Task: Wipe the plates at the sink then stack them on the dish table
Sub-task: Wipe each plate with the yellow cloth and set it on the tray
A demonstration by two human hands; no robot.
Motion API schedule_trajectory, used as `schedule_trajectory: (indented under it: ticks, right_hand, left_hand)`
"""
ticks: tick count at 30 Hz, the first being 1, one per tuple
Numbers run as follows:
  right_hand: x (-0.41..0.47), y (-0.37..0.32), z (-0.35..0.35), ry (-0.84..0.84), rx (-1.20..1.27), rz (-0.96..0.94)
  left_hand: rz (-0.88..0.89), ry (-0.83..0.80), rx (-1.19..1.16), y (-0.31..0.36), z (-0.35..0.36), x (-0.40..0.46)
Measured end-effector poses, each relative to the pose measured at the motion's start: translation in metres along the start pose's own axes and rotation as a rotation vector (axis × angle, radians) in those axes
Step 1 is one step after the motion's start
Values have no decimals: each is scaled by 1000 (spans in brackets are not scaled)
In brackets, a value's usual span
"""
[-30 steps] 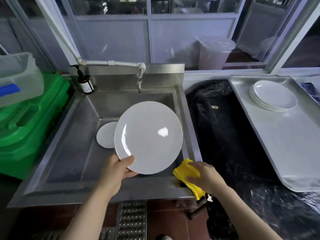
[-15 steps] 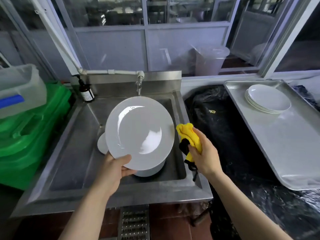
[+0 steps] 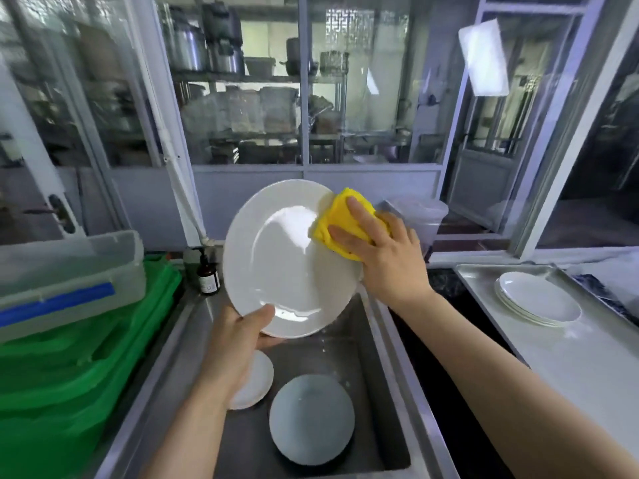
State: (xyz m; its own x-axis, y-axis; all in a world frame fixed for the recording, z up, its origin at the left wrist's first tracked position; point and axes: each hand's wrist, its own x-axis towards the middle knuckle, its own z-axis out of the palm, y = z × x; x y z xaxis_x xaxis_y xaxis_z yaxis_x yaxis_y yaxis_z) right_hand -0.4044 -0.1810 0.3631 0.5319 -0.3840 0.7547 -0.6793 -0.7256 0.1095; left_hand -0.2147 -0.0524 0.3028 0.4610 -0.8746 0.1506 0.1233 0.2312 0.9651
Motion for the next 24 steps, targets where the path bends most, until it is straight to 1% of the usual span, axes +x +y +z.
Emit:
schedule_trajectory:
  ticks: [2,4,7,10,14,16,19,21,22,24]
  right_hand:
    - [10,-7,-9,27,-21,-8]
    - [12,-22,-13,39,18,-30]
    - [6,-58,-12,24,88,-114]
    - [1,-78,-13,-9,168,-168]
    - [13,-63,-24,-55,95,-256]
    - [26,-50,-30,-62,24,-182]
    - [48,-39,-38,-115,-55,48]
    - [52,-44,-43,-84,-81,136]
    - [50,-50,-44,-48,-86,123]
    - [38,-67,-43,16,-80,-22]
  left_hand:
    - [49,45,-85,14,-1,9]
    - [103,76,-153,27,3,19]
    - [166,113,-257,45,11,29]
    - [181,123,-296,56,12,30]
    - [138,129,-302,57,9,25]
    - [105,118,-316,58,8,23]
    - [84,96,-300,58,10,19]
    - [81,76,-289,58,13,15]
    - [77,69,-298,59,15,14]
    - [70,49,-335,62,17,14]
